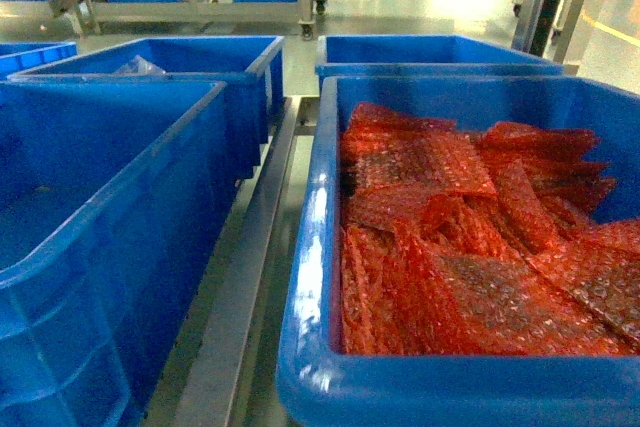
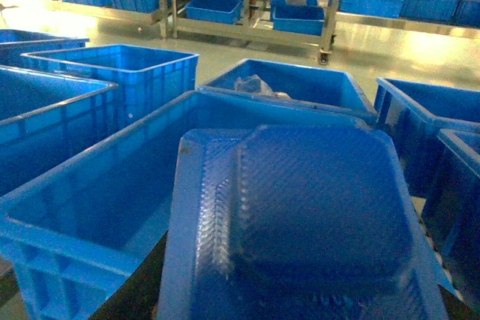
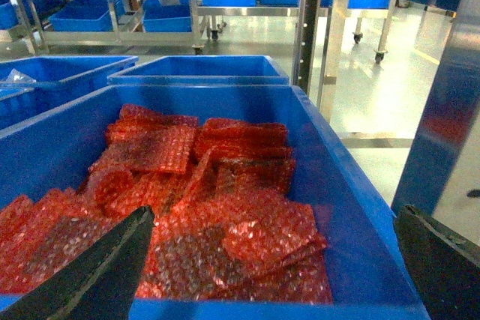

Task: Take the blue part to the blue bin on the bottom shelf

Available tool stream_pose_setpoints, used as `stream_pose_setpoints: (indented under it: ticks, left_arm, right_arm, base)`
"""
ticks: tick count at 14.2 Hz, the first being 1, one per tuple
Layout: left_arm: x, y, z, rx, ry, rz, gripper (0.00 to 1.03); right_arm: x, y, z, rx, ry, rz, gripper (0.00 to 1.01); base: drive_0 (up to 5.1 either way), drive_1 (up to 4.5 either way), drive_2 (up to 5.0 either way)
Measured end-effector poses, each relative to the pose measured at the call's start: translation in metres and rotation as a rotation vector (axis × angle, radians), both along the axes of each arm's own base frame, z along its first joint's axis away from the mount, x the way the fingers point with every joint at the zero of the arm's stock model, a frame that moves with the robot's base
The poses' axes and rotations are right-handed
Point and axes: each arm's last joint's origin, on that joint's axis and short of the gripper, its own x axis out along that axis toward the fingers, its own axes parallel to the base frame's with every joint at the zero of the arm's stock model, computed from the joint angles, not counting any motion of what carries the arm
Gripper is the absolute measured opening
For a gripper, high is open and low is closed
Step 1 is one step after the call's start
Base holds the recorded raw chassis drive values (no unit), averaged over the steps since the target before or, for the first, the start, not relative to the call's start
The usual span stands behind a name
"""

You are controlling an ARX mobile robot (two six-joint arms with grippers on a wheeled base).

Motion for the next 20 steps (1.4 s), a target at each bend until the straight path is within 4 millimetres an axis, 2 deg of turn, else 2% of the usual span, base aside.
stream_pose_setpoints:
  ticks: [3,20]
  left_arm:
    - [0.0004,-0.0002,-0.0003,0.001,0.004,-0.002,0.43]
    - [0.0003,-0.0002,-0.0003,0.001,0.003,-0.002,0.43]
  right_arm:
    - [0.0000,0.0000,-0.0003,0.000,0.003,-0.001,0.98]
    - [0.0000,0.0000,-0.0003,0.000,0.003,-0.001,0.98]
  base:
    - [0.2,4.31,-4.0]
    - [0.0,0.00,0.0]
